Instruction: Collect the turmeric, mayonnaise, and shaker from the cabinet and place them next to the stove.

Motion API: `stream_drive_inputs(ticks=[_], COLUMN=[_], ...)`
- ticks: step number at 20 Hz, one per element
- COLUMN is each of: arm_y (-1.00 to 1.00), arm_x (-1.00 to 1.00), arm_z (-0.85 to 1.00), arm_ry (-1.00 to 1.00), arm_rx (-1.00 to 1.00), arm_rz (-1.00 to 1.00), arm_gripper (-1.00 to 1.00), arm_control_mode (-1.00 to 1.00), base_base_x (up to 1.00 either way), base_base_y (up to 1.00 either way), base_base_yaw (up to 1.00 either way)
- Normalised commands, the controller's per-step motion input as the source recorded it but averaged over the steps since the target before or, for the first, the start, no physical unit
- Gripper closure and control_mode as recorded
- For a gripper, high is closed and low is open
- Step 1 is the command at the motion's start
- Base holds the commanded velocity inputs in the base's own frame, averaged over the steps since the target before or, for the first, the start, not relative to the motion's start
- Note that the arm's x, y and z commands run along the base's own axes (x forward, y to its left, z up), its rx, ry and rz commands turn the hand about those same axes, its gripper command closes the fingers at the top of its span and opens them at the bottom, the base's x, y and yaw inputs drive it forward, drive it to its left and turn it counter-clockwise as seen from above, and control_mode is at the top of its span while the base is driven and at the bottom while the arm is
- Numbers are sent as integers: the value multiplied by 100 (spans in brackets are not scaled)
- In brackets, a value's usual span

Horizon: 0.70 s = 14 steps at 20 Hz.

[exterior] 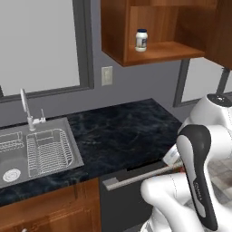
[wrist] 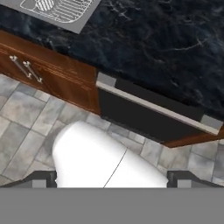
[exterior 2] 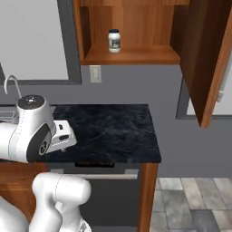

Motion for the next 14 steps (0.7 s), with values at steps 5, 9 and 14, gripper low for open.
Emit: stream_drive_inputs(ticks=[5, 9, 14], arm_y=[0, 0, 0], arm_x=[0, 0, 0], arm_z=[0, 0, 0], arm_ry=[0, 0, 0], arm_rx=[0, 0, 0], arm_rz=[0, 0, 0], arm_gripper=[-100, -100, -100], arm_control_mode=[100, 100, 100], base_base_x=[61, 52, 51], base_base_y=[-34, -39, -34], base_base_yaw=[13, 12, 10])
